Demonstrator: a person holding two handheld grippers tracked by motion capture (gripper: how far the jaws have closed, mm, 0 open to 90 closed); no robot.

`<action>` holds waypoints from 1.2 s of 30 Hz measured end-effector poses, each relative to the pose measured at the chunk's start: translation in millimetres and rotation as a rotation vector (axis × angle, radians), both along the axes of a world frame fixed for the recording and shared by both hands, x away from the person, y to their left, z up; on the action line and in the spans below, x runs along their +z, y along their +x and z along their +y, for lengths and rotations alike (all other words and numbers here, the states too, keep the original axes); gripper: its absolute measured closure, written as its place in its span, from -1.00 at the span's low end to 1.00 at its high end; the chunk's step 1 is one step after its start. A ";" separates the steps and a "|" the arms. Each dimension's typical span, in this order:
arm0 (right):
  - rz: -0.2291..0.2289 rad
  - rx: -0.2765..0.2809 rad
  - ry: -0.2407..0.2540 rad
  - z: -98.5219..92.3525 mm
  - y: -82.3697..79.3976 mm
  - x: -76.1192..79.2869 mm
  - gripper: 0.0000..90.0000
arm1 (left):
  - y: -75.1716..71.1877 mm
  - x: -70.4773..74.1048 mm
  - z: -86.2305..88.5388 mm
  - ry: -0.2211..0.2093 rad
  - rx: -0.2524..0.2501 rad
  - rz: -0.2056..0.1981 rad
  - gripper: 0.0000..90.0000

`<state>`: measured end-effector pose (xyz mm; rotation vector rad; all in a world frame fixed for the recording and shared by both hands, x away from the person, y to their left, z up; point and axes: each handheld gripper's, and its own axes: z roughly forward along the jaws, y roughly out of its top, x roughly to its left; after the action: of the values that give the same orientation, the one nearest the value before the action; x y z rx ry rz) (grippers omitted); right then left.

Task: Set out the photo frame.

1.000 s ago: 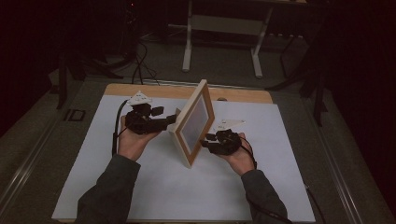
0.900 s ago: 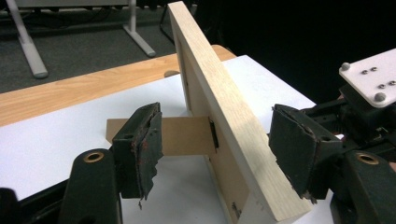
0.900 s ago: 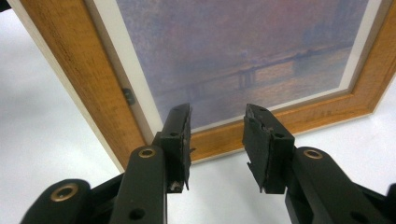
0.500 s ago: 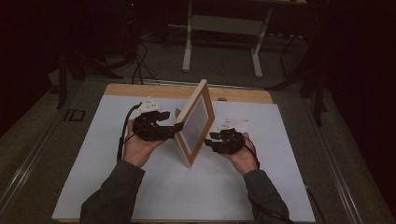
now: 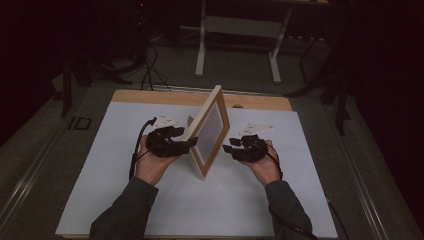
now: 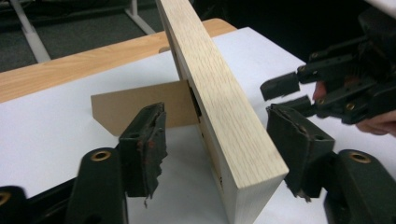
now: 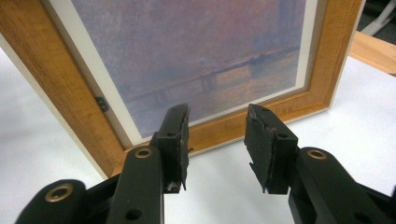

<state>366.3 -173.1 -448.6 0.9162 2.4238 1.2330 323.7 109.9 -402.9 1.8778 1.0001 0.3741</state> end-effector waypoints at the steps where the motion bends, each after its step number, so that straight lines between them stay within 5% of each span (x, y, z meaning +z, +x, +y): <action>1: 0.002 -0.002 0.002 -0.4 0.0 0.7 0.31 | -0.2 -0.8 0.1 -0.001 -0.006 0.004 -0.02; 13: -0.009 -0.021 0.015 -6.5 2.0 5.3 0.30 | -6.0 -3.4 -2.4 -0.034 -0.011 -0.014 0.31; 25: -0.009 -0.039 0.026 -15.1 2.5 4.5 0.29 | -8.3 -6.4 -0.4 -0.037 0.066 -0.023 0.51; 26: -0.007 -0.041 0.024 -15.5 2.4 4.0 0.29 | -6.0 -7.1 2.4 -0.065 0.051 -0.007 0.53; 36: -0.011 -0.060 0.033 -24.6 2.5 5.6 0.29 | 0.4 -6.4 10.4 -0.077 0.008 0.020 0.55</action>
<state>368.8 -197.7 -443.0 0.9810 2.3562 1.2571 324.1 120.3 -409.3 1.8125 1.0216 0.3177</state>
